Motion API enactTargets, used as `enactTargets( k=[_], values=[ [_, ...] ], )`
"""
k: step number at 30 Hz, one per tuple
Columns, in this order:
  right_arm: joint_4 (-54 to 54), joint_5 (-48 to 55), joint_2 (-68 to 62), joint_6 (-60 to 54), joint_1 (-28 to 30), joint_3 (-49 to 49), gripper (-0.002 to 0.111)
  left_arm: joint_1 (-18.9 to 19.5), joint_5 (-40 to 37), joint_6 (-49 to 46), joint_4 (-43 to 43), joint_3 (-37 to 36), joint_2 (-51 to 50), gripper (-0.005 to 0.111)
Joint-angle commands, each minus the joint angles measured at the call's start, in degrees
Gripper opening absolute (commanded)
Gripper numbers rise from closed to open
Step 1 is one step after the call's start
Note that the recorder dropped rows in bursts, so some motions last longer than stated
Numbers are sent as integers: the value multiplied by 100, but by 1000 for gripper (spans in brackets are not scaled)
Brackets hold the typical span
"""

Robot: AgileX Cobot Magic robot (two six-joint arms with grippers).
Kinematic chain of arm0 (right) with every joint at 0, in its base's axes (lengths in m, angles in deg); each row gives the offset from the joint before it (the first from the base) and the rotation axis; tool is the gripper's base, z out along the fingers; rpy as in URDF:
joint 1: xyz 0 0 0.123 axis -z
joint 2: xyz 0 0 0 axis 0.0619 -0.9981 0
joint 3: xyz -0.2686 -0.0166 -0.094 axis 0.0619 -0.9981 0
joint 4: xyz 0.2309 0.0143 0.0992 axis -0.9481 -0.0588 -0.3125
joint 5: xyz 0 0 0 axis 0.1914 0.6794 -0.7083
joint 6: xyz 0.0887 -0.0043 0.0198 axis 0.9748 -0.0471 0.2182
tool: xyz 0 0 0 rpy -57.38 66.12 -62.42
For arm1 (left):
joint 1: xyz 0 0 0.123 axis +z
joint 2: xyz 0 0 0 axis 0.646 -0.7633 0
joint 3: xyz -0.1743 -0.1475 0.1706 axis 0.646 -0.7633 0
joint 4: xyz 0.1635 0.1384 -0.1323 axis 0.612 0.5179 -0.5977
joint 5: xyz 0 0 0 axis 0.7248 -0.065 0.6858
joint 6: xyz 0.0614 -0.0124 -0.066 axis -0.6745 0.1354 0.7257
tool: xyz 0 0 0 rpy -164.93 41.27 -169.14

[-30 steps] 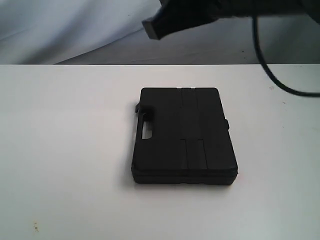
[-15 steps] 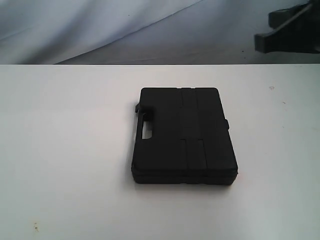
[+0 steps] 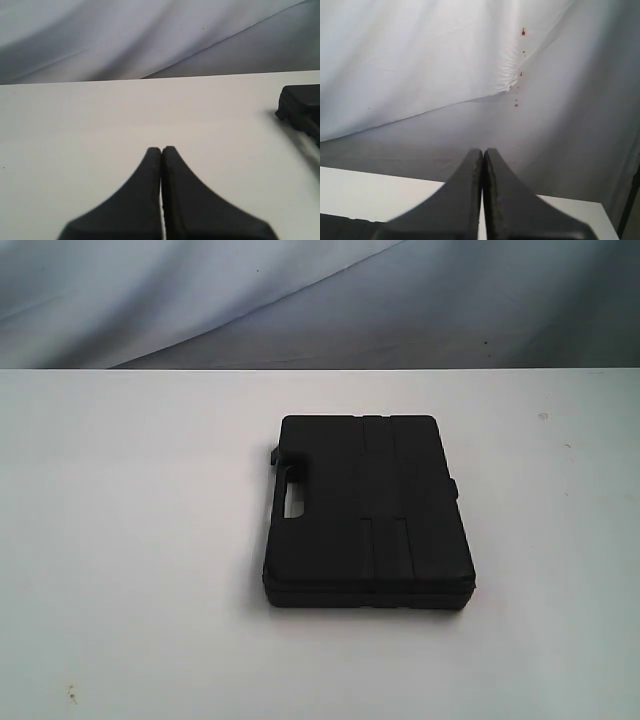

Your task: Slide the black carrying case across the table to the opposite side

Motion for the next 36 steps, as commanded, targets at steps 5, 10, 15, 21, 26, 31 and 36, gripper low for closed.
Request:
enactTargets(
  k=[5,10,15,21,26,31,36],
  values=[
    [161,-88,1284,-35,373,-1189,0,12,80,16,-2,-27,39,0],
    [217,451,1753,-35,386,-1534,0,12,80,16,-2,-27,39,0],
    [196,904,2275,297,386,-1635,0,12,80,16,-2,-27,39,0],
    [401,1074,2899,297,386,-1635,0,12,80,16,-2,-27,39,0],
    [542,1498,3237,289,386,-1695,0,12,80,16,-2,-27,39,0],
    [154,1323,3570,69,386,-2186,0,12,80,16,-2,-27,39,0],
    [-732,771,3840,-738,386,-2809,0,12,80,16,-2,-27,39,0]
  ],
)
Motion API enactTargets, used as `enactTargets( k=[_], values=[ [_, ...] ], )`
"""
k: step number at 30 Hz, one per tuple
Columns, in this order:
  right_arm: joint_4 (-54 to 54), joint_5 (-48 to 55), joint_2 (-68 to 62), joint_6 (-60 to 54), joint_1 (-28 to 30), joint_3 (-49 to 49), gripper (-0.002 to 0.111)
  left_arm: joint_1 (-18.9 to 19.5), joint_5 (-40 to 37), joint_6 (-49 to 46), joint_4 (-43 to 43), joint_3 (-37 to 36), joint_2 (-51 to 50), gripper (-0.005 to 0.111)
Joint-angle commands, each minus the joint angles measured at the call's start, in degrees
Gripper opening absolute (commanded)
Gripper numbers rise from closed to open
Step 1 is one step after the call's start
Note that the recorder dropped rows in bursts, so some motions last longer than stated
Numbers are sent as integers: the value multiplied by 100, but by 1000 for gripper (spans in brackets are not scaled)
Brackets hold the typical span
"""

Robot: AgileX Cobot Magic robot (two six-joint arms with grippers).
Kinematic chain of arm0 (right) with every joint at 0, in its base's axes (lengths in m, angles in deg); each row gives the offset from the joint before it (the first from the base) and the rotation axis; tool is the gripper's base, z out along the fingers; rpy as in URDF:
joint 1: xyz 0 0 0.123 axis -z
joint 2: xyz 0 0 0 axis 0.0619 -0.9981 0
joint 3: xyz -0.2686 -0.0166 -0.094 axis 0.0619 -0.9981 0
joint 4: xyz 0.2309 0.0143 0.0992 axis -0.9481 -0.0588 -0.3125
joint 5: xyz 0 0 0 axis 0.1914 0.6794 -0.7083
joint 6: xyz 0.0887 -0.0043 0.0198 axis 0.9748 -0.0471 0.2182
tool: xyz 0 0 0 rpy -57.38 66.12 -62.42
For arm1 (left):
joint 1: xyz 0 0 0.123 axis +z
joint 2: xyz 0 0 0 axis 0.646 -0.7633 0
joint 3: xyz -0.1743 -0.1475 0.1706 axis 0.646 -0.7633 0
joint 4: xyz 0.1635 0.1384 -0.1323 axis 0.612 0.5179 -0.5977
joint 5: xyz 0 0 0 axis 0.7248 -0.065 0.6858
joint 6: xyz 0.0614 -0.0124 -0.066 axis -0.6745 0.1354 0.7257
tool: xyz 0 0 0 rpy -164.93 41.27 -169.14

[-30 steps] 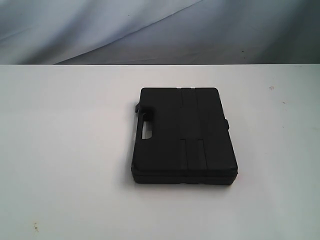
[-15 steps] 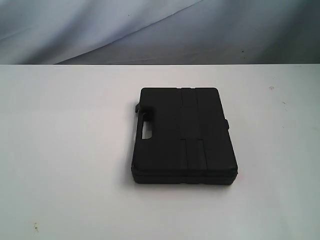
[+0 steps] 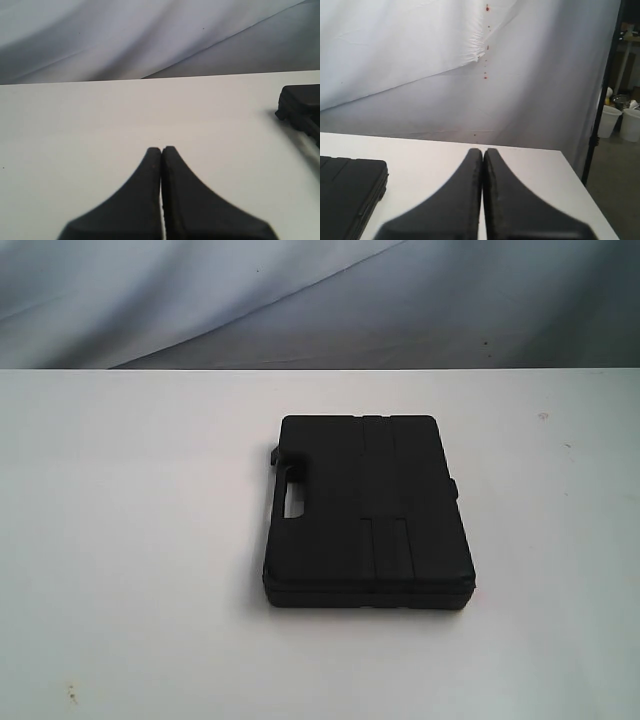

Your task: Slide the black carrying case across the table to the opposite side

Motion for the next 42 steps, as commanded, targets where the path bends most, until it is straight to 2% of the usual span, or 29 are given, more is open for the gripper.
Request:
enactTargets(
  k=[1,7,11,25,32,42],
  values=[
    [-690,-519,202,-544,35,-544,0,12,80,16,-2,-27,39,0],
    [-934,-1604,410,-916,35,-1217,0,12,80,16,-2,-27,39,0],
    [-1011,-1756,626,-1068,35,-1499,0,12,80,16,-2,-27,39,0],
    [-963,-1458,770,-1164,35,-1499,0,12,80,16,-2,-27,39,0],
    [-1027,-935,770,-1138,35,-1499,0,12,80,16,-2,-27,39,0],
    [-1133,-788,786,-1138,239,-1499,0,12,80,16,-2,-27,39,0]
  ],
)
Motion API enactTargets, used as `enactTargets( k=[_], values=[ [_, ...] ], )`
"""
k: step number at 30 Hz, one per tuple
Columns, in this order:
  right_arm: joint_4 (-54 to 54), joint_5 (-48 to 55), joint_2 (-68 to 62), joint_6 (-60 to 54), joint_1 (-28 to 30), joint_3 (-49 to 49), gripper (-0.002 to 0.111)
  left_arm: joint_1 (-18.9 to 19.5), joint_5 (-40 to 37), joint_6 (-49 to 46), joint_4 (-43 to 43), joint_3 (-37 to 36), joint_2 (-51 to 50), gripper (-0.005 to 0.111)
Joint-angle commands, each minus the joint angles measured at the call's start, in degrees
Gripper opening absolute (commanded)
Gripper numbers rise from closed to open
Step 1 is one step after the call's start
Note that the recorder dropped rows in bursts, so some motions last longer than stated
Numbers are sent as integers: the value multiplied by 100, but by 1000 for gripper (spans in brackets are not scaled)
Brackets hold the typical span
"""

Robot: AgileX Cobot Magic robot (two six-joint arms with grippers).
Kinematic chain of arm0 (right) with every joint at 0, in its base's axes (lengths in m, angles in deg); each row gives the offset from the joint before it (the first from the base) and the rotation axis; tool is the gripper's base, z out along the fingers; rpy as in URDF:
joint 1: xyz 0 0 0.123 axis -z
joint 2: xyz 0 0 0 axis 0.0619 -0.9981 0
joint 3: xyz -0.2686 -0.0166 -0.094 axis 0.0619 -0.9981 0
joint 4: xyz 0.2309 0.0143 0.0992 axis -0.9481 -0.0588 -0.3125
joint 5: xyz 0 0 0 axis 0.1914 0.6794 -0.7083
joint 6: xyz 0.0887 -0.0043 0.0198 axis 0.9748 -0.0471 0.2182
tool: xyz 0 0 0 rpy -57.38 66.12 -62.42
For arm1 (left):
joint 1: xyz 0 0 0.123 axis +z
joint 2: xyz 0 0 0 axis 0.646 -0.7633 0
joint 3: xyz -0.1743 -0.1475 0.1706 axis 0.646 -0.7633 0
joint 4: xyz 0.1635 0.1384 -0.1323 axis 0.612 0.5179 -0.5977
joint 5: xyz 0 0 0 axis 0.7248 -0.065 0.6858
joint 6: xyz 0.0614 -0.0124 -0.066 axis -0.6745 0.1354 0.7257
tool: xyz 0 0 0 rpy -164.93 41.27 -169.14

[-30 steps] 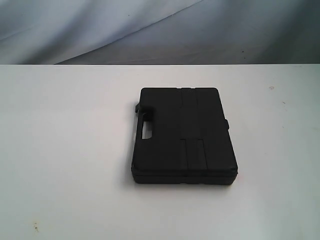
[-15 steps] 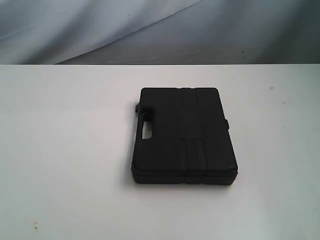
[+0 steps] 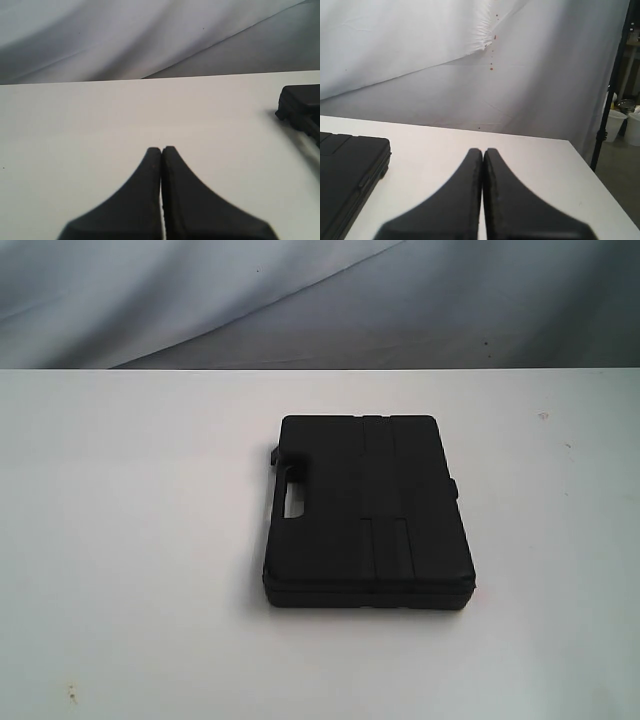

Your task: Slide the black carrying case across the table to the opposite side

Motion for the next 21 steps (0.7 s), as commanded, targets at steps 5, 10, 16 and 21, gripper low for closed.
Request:
enactTargets(
  k=[5,10,16,21],
  values=[
    [-96,460,39,-19,32,-16,0,12,80,16,-2,-27,39,0],
    [-649,701,39,-8,32,-16,0,12,80,16,-2,-27,39,0],
    [-649,706,39,-8,32,-16,0,12,80,16,-2,-27,39,0],
    [-649,706,39,-8,32,-16,0,12,80,16,-2,-27,39,0]
  ],
)
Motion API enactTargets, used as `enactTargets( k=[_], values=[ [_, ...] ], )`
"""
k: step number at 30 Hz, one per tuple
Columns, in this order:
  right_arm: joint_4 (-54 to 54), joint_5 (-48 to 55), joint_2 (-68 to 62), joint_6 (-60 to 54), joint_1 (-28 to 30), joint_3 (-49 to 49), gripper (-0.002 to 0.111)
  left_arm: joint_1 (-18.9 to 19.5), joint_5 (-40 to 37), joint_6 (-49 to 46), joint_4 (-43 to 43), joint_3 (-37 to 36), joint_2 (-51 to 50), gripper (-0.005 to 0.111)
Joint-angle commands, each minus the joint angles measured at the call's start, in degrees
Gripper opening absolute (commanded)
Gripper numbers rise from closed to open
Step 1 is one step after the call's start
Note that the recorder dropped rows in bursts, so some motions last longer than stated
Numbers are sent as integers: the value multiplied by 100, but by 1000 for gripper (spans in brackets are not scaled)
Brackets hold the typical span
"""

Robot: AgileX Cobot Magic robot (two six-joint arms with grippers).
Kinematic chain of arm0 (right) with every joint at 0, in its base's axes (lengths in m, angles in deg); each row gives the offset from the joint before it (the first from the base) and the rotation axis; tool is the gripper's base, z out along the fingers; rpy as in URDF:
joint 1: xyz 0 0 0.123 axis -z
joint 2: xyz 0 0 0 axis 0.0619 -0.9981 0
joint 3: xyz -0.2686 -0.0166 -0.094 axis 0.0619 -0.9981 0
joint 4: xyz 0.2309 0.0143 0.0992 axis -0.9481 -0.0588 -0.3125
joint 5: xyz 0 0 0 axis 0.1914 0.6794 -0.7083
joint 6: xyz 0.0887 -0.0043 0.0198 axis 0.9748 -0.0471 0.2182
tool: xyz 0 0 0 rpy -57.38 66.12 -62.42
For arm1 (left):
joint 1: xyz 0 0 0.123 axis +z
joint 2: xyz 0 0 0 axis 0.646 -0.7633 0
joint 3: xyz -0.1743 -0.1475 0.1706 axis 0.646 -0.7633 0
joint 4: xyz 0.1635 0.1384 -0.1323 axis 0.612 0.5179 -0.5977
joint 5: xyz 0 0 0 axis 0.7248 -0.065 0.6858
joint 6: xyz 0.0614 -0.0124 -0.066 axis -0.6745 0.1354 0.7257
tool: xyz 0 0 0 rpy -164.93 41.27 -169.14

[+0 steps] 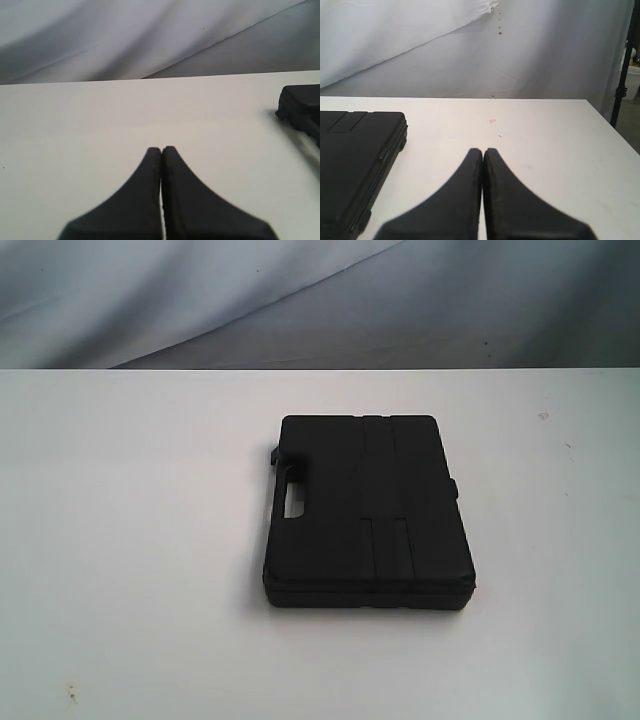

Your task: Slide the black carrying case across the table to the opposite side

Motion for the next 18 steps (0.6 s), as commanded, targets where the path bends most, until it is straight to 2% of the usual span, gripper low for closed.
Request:
enactTargets(
  k=[1,10,16,18],
  values=[
    [-50,24,39,-8,32,-16,0,12,80,16,-2,-27,39,0],
    [-50,24,39,-8,32,-16,0,12,149,16,-1,-27,39,0],
    [-50,24,39,-8,32,-16,0,12,1159,42,-71,-27,39,0],
    [-50,24,39,-8,32,-16,0,12,1565,360,-71,-27,39,0]
  ],
)
